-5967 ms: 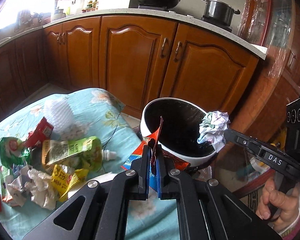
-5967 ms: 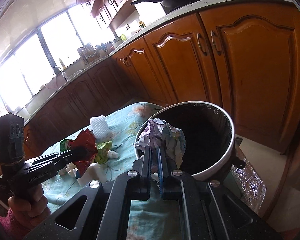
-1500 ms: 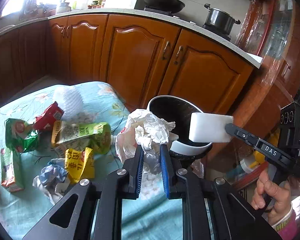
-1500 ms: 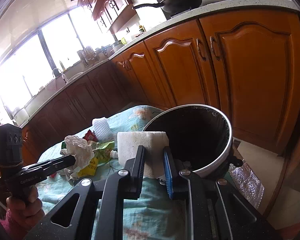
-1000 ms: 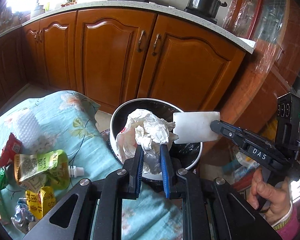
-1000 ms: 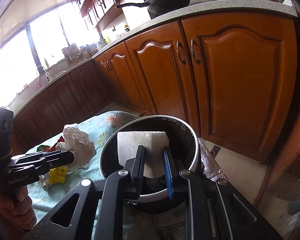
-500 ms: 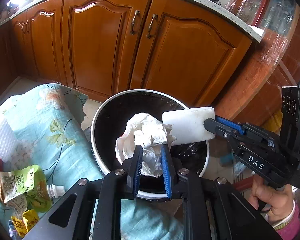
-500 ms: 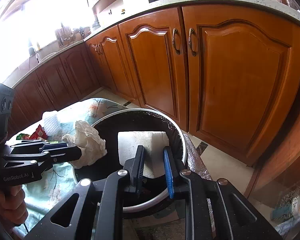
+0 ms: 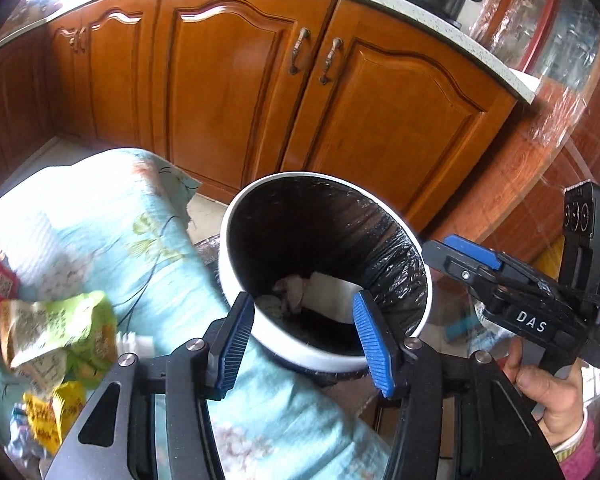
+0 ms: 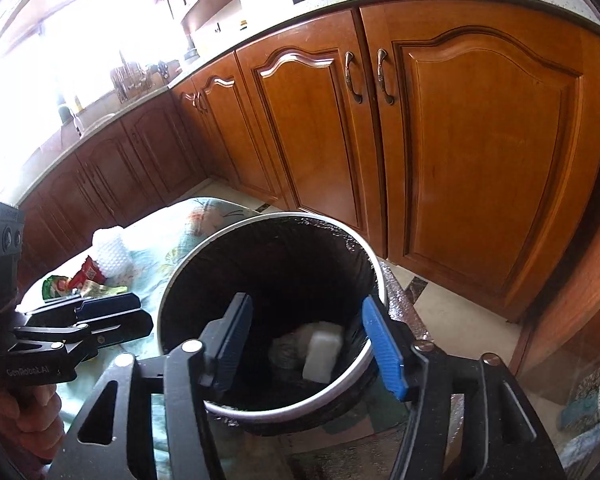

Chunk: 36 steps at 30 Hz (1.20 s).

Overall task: Collect trash
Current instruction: 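Open both tools to drop the paper and foam block into the bin, then grasp the crumpled white-blue wrapper with the left tool while the right tool grasps the yellow snack bag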

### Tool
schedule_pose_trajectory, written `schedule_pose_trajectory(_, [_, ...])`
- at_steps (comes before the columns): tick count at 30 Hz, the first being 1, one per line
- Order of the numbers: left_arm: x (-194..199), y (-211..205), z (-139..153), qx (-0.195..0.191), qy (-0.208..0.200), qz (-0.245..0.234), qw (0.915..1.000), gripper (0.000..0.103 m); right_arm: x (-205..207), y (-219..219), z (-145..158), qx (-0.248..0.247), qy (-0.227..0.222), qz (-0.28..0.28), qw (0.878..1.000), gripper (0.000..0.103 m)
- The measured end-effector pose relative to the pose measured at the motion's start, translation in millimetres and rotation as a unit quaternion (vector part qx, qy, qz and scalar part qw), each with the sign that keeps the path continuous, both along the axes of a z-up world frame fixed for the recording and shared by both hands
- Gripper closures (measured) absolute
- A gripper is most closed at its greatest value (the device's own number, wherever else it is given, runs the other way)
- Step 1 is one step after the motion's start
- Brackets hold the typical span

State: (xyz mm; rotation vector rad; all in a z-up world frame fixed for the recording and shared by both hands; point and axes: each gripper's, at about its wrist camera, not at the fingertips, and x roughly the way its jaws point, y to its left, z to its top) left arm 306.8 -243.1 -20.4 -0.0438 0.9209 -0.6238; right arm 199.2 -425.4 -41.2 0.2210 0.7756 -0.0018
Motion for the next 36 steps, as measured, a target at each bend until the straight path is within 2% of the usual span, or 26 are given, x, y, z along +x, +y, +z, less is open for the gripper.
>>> schedule_pose_trajectory(4, [-24,28,3,-0.01,-0.017,0.028,0.9994,0.044,-15,10,4,0.022,-0.023,-0.004,0.999,0.018])
schedule_pose_trajectory(6, [-37,43,3,-0.014,-0.022,0.042,0.9988,0.043,-22,17,5,0.035,-0.032,-0.003,0.999,0.012])
schedule_pose_trajectory(10, [-59,71,1,-0.018,-0.025,0.068,0.9972,0.041,-30,36,6,0.062,-0.035,0.01,0.997,0.006])
schedule_pose_trajectory(21, [-119,158,11,-0.017,-0.044,0.148,0.9878,0.035,-47,99,3,0.11,-0.029,0.059,0.992,0.002])
schedule_pose_trajectory(27, [-137,200,15,-0.024,-0.042,0.189,0.9807,0.035,-49,134,-3,0.111,-0.011,0.08,0.991,0.001])
schedule_pose_trajectory(36, [-148,235,10,-0.017,-0.03,0.226,0.9735,0.035,-47,178,-5,0.102,-0.022,0.116,0.988,0.001])
